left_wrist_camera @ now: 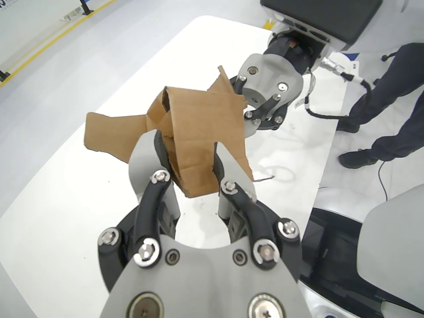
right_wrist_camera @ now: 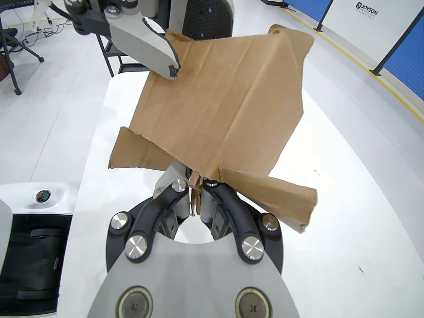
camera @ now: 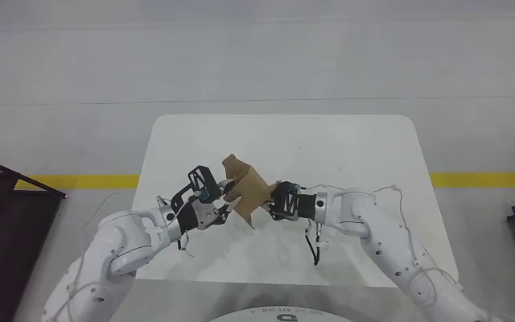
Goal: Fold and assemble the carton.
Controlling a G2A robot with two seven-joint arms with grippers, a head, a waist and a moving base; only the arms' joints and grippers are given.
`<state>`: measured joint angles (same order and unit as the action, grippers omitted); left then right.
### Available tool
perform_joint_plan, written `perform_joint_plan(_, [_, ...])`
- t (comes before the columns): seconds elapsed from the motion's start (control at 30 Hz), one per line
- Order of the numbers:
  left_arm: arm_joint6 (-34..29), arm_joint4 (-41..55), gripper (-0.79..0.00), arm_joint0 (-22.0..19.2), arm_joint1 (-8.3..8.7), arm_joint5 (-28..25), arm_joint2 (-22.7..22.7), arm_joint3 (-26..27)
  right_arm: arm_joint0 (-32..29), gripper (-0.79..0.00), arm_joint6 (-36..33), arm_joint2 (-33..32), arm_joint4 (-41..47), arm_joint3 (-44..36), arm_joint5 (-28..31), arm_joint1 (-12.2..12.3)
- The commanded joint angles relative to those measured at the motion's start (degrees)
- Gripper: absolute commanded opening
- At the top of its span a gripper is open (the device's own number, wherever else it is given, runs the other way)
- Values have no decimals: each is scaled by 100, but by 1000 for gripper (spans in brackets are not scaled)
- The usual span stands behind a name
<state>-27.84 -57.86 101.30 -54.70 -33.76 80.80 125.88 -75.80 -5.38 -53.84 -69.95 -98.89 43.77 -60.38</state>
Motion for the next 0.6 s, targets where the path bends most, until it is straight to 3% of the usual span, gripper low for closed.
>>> perform_joint_plan(0.0, [-25, -10, -785, -16, 2, -2, -13, 3, -3, -785, 0, -1, -2, -2, -1, -1])
perform_joint_plan(0.33, [-68, 3, -785, -33, 16, -42, -56, 19, -22, -785, -2, 1, -19, -40, -8, -3])
perform_joint_plan(0.37, [-46, 21, -646, -35, 16, -28, -46, 28, -26, -785, -1, -3, -30, -45, -8, -2])
perform_joint_plan(0.43, [112, 221, 0, -27, 13, 17, 22, 34, -38, -785, 40, -20, -76, -60, 15, 4])
perform_joint_plan(0.57, [479, 671, 0, 28, 27, -62, 401, 46, -107, -785, 305, -114, -214, -41, 130, 34])
